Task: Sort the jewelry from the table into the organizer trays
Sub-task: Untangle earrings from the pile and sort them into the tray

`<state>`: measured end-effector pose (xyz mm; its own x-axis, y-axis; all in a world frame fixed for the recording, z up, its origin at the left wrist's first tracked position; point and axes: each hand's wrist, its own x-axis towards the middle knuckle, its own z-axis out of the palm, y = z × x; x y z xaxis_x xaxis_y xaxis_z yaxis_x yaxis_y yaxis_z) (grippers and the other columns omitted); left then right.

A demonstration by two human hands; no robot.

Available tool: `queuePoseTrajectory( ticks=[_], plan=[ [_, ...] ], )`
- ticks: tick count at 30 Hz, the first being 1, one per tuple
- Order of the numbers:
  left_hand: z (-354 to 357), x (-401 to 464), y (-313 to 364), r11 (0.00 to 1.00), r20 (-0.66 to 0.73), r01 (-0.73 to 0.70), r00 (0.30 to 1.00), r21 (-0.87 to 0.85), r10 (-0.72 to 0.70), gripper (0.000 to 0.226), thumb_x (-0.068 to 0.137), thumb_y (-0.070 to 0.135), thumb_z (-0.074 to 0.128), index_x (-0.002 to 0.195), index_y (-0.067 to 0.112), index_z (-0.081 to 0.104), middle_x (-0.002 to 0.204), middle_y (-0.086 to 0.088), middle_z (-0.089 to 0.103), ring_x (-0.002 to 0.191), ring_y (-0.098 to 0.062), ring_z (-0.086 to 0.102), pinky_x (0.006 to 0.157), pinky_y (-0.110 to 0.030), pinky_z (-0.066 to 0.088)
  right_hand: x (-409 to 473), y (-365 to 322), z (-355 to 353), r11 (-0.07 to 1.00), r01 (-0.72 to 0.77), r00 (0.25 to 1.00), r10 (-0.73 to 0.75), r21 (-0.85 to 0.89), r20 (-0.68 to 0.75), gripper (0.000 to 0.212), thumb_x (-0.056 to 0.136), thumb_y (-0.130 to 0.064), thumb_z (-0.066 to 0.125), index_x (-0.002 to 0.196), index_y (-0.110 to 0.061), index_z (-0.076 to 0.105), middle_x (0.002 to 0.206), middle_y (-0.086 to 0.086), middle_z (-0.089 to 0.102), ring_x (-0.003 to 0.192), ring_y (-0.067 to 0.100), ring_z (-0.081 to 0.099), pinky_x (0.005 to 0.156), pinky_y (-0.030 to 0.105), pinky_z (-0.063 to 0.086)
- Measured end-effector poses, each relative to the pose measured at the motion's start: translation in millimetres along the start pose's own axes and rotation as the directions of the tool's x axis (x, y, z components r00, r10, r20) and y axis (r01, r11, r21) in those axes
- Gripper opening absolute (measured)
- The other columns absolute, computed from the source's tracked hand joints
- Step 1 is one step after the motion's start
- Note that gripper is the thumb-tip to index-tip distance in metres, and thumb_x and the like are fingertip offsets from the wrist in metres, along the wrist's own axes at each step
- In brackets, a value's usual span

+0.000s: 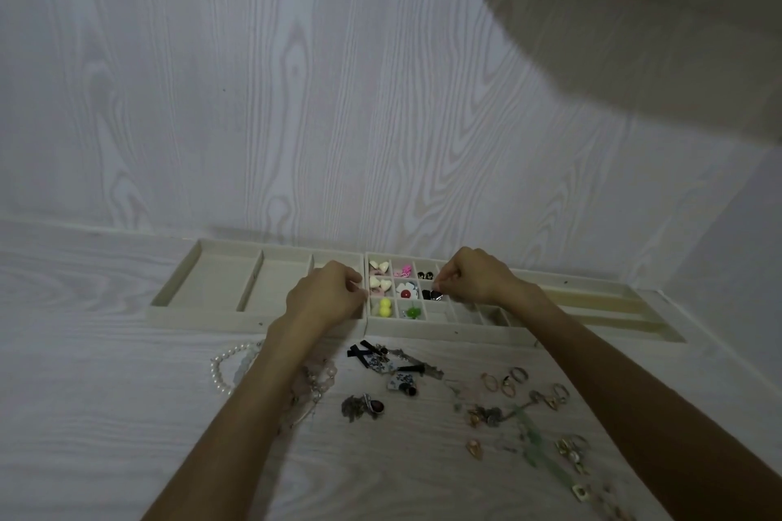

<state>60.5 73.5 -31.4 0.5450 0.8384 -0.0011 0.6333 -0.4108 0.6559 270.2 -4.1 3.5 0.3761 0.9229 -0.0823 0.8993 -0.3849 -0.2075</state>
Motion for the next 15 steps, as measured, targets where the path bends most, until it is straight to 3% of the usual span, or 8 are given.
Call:
queuePoseTrajectory(
  ticks=[3, 6, 11, 15],
  plan=[
    [-1, 0, 0, 1.0, 0.01, 0.001, 1.0, 0.007, -0.002, 0.04, 0.092, 0.031, 0.056, 0.13, 0.022, 0.056, 0.121, 0.003, 0.064, 0.113, -0.021, 0.057, 0.094, -0.034, 0.046, -1, -2, -2, 1.0, 0.017, 1.0, -0.016, -0.019, 0.019, 0.017, 0.087, -0.03, 0.065, 0.098, -0.024, 0.075, 0.096, 0.001, 0.074, 0.077, 0.015, 0.066, 0.069, 0.027, 0.049],
    [-1, -1, 1, 1.0, 0.009, 0.004, 1.0, 0.002, -0.004, 0.039, 0.092, 0.032, 0.055, 0.13, 0.022, 0.056, 0.122, 0.003, 0.063, 0.112, -0.021, 0.057, 0.093, -0.033, 0.045, -5, -3, -4, 0.998, 0.031, 0.999, -0.03, -0.056, 0.023, 0.016, 0.086, -0.028, 0.066, 0.098, -0.023, 0.075, 0.099, -0.001, 0.072, 0.079, 0.013, 0.061, 0.066, 0.025, 0.044],
    [-2, -3, 1, 1.0, 0.012, 0.007, 1.0, 0.0, -0.007, 0.039, 0.092, 0.031, 0.056, 0.129, 0.021, 0.056, 0.121, 0.003, 0.063, 0.111, -0.021, 0.058, 0.093, -0.033, 0.045, -9, -9, -9, 0.984, 0.09, 0.996, -0.093, -0.157, -0.008, 0.014, 0.083, -0.027, 0.07, 0.095, -0.025, 0.076, 0.068, -0.018, 0.052, 0.074, 0.009, 0.052, 0.052, 0.02, 0.032],
    [-3, -3, 1, 1.0, 0.023, 0.012, 1.0, -0.005, -0.012, 0.04, 0.09, 0.03, 0.057, 0.129, 0.021, 0.056, 0.119, 0.004, 0.064, 0.11, -0.02, 0.058, 0.093, -0.033, 0.046, -6, -15, -9, 0.965, 0.087, 0.995, -0.098, -0.249, -0.032, 0.011, 0.081, -0.025, 0.071, 0.091, -0.024, 0.076, 0.096, -0.006, 0.069, 0.088, 0.015, 0.062, 0.068, 0.025, 0.039]
  ],
)
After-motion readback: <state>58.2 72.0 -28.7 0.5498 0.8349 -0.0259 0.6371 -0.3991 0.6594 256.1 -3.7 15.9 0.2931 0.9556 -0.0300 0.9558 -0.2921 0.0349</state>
